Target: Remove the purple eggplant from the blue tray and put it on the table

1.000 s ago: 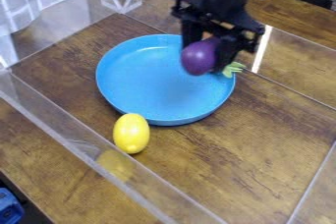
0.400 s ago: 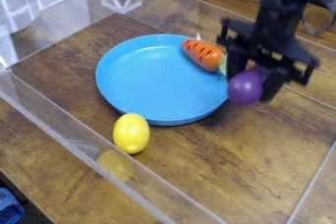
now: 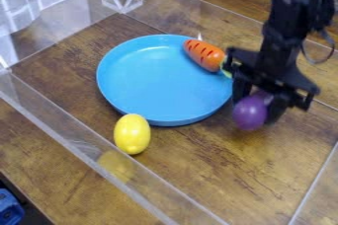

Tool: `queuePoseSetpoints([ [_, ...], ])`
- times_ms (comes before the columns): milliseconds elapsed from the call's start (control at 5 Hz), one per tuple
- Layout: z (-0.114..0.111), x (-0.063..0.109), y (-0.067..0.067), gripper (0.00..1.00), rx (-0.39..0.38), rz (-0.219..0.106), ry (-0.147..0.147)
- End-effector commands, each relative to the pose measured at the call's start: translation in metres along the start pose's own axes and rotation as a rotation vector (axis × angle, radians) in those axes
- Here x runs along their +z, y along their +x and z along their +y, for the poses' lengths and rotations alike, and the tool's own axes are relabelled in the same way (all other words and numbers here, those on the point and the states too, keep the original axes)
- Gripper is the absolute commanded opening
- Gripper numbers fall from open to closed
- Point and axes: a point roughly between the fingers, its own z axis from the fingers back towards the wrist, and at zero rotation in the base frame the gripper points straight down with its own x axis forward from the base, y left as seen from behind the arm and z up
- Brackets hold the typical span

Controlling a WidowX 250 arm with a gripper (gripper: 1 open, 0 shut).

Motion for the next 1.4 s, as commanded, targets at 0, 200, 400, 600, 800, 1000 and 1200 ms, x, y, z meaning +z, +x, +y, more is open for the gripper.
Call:
queuePoseSetpoints([
  [0, -0.005, 0.010, 0.007, 0.00, -0.004, -0.041, -0.037],
  [200, -0.004, 0.009, 0.011, 1.00, -0.011, -0.045, -0.050],
  [400, -0.003, 0.013, 0.014, 0.00, -0.019, -0.050, -0.059],
  [600, -0.004, 0.012, 0.012, 1.00, -0.022, -0.042, -0.064],
  [800, -0.004, 0.014, 0.011, 1.00, -0.025, -0.037, -0.070],
  [1000, -0.005, 0.024, 0.011, 1.00, -0.021, -0.049, -0.082],
  [1200, -0.005, 0.034, 0.012, 1.00, -0.017, -0.060, -0.092],
])
